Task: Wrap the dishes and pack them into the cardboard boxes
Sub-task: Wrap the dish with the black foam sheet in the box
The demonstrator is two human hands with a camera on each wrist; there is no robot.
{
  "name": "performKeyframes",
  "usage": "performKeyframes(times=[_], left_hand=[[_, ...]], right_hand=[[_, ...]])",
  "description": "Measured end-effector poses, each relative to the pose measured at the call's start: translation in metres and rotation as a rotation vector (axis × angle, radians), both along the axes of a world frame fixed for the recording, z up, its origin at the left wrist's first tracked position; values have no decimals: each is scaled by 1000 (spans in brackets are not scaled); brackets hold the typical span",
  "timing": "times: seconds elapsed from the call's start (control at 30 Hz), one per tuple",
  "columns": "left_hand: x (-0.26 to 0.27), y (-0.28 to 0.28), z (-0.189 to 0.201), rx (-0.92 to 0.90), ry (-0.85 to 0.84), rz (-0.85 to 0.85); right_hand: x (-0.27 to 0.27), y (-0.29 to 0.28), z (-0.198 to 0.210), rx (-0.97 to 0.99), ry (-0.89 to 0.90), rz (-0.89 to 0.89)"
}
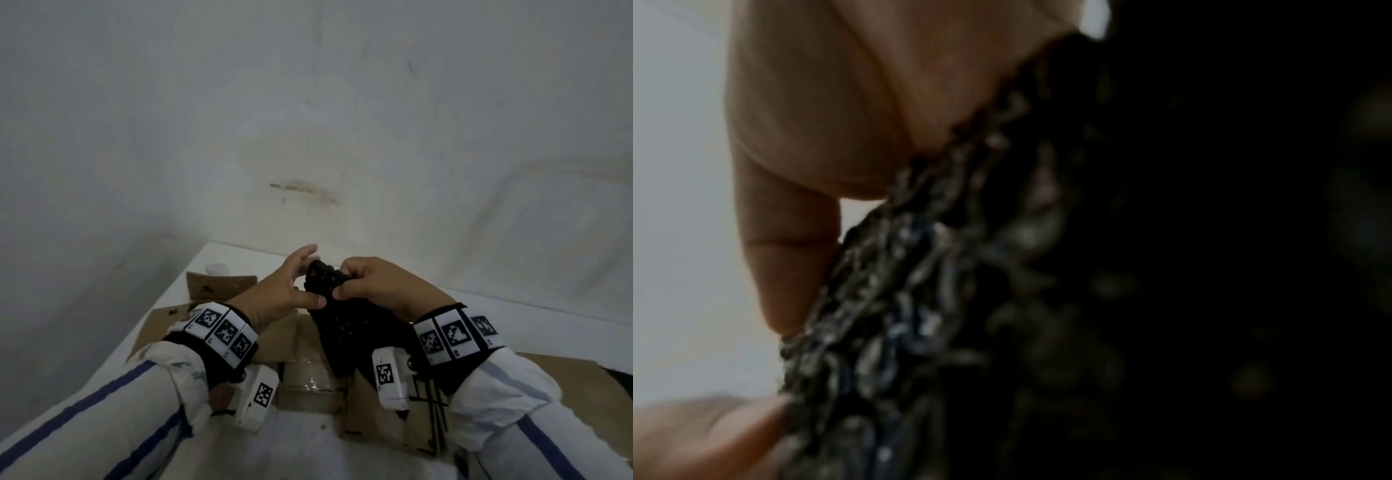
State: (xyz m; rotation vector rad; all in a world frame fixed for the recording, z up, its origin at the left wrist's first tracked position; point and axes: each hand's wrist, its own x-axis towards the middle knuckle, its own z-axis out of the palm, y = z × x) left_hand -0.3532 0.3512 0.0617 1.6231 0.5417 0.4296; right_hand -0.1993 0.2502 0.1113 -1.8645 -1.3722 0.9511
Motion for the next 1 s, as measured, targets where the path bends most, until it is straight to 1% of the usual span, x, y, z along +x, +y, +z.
performKeyframes(times=[0.1, 0.2, 0.27, 0.37, 0.43, 0.5, 0.57, 0.63, 0.67, 0.7, 0.73, 0.77, 0.8, 0.83, 0.9, 0.93, 1.0], left_hand=[[-33, 18, -3, -148, -16, -160], [-64, 33, -14, -249, 51, -186], [-82, 42, -22, -304, 85, -144], [-102, 54, -29, -379, 40, 2], [-112, 59, -30, -391, 21, 80], [-123, 65, -29, -321, 87, 115], [-136, 73, -29, -279, 212, 64], [-149, 81, -36, -266, 355, -63], [-155, 85, -42, -287, 381, -123], [-159, 87, -49, -351, 360, -148], [-162, 87, -52, -427, 317, -137], [-164, 87, -54, -475, 284, -97], [-165, 90, -55, -467, 282, -43], [-165, 93, -54, -384, 327, 32], [-166, 102, -52, -92, 486, 237], [-167, 106, -52, -5, 535, 320], [-167, 109, -54, 68, 558, 436]], right_hand=[[-26, 19, -1, 66, 246, -68], [-48, 38, -2, 113, 434, -151], [-61, 48, -5, 96, 522, -155], [-78, 61, -14, 64, 637, -146], [-86, 69, -20, 41, 637, -173], [-90, 74, -26, 20, 616, -225], [-91, 78, -33, 20, 647, -277], [-95, 81, -40, 46, 753, -322], [-98, 82, -43, 62, 802, -335], [-101, 84, -46, 70, 819, -348], [-104, 86, -49, 71, 799, -360], [-106, 88, -53, 66, 743, -380], [-106, 91, -59, 57, 653, -407], [-104, 95, -66, 44, 526, -430], [-101, 100, -78, 4, 249, -422], [-102, 101, -81, -34, 131, -382], [-106, 104, -88, -115, -102, -256]])
